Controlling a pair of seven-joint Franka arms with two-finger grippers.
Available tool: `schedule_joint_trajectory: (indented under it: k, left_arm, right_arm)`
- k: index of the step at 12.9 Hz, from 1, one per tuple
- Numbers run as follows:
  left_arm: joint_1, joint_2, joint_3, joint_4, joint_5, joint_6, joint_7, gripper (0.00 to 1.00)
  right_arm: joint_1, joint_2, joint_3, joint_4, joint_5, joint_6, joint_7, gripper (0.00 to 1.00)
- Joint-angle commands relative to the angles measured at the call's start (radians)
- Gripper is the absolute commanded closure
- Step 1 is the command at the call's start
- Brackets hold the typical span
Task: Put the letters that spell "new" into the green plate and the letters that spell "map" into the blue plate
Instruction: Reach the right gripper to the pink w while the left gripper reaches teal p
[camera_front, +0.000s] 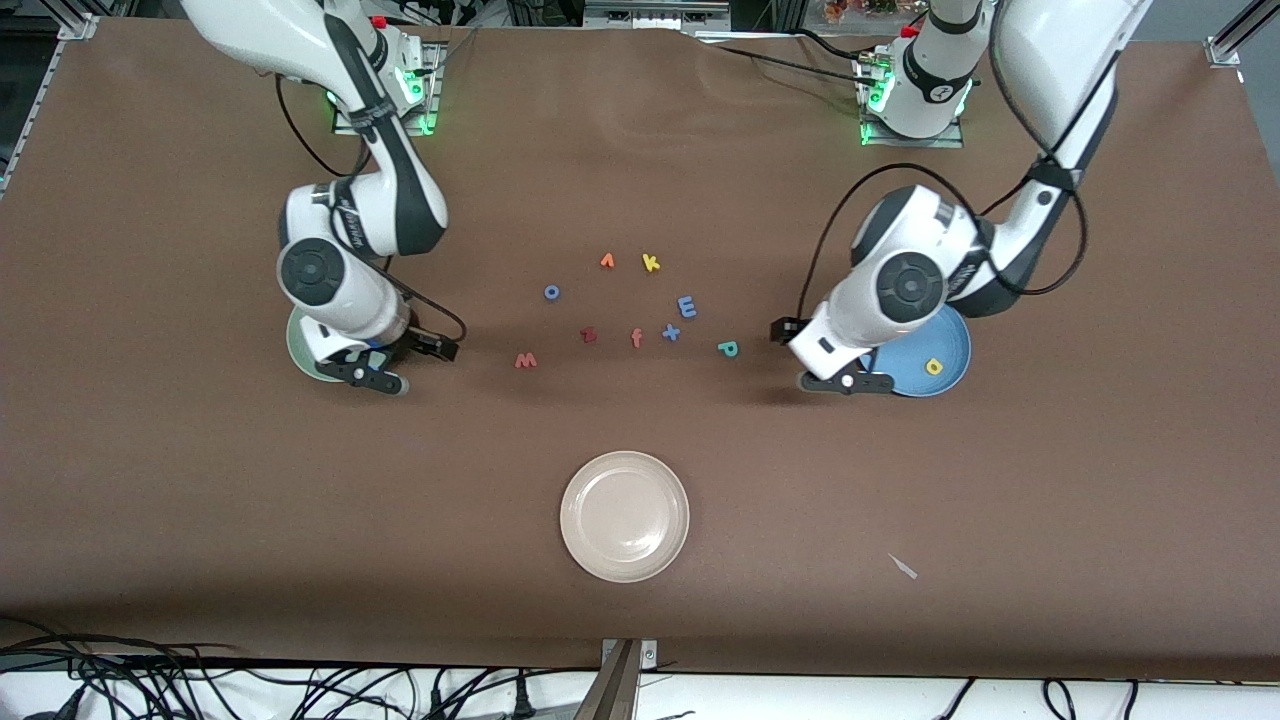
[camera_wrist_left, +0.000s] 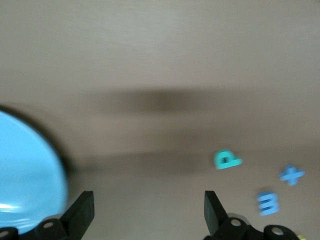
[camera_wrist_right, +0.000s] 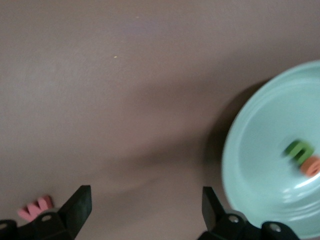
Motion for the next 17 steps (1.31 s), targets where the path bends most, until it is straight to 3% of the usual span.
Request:
schedule_joint_trajectory:
  k: [1,2,5,8,9,17]
  left_arm:
    - [-0.055,0.093,0.003,0.064,0.001,0.043,-0.105,0.09]
    - [-0.076,0.112,0.003,0.064,-0.001,0.064,-0.137,0.10]
    - [-0.123,0.158,0.011,0.064,0.007,0.161,-0.221,0.11]
    - [-0.129,0.173,0.012,0.064,0.007,0.166,-0.225,0.17]
    - [-0.129,0.182,0.012,0.064,0.007,0.166,-0.227,0.23]
    - [-0.155,0.216,0.026,0.062,0.007,0.166,-0.233,0.31]
  right_arm:
    - [0.004,0.059,0.022,0.060,0.003,-0.004,0.377,0.01]
    - [0.004,0.068,0.032,0.066,0.007,0.024,0.469,0.01]
    - [0.008,0.087,0.081,0.068,0.163,0.119,0.659,0.01]
    - [0.060,0.105,0.102,0.064,0.171,0.159,0.814,0.02]
    - [0.073,0.105,0.102,0.057,0.171,0.164,0.851,0.04]
    - [0.094,0.156,0.100,0.048,0.162,0.253,0.864,0.12]
